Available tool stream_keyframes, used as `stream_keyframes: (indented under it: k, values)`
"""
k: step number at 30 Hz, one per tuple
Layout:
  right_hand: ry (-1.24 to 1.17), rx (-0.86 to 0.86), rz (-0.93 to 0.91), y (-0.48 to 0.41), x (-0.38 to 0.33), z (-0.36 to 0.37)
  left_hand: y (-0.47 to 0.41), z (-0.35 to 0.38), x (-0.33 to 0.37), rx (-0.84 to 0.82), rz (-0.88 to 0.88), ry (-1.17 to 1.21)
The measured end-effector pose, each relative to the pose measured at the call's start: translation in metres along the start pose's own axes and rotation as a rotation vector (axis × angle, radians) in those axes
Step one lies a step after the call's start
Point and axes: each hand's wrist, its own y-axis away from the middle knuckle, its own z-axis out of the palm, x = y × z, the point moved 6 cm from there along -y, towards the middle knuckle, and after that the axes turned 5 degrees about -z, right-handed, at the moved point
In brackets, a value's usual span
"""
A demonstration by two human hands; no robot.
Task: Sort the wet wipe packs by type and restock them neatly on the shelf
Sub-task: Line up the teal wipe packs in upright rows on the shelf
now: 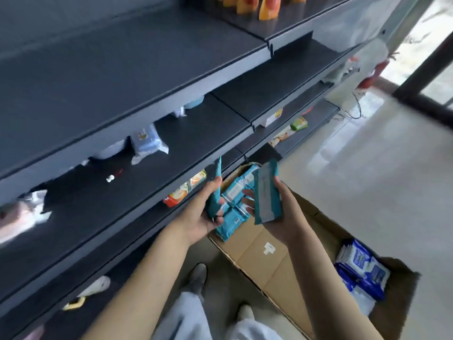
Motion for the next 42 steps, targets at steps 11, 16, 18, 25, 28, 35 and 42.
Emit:
stream_keyframes:
  k: [11, 16, 18, 25, 28, 35, 42]
  values:
    - [0.310, -0.319, -0.078, 0.064, -0.009, 0.094, 0.156, -0.029, -0.021, -0.001, 0.357, 0.429]
    - [0.434, -0.549, -0.054, 0.091, 0.030, 0.178, 0.239, -0.083, -0.017, 0.102, 0.554, 0.472]
    - [0.474, -0.634, -0.038, 0.105, 0.052, 0.212, 0.274, -0.114, -0.016, 0.195, 0.616, 0.462]
    - [0.517, -0.731, -0.083, 0.151, 0.155, 0.340, 0.405, -0.247, -0.027, 0.523, 0.703, 0.350]
    - [0.484, -0.746, -0.061, 0.163, 0.200, 0.384, 0.454, -0.293, -0.029, 0.645, 0.786, 0.290]
    - [0.466, -0.769, -0.065, 0.183, 0.252, 0.461, 0.525, -0.367, -0.019, 0.855, 0.818, 0.206]
    - [0.538, -0.682, -0.223, 0.140, 0.277, 0.546, 0.542, -0.429, 0.037, 0.949, 0.910, 0.246]
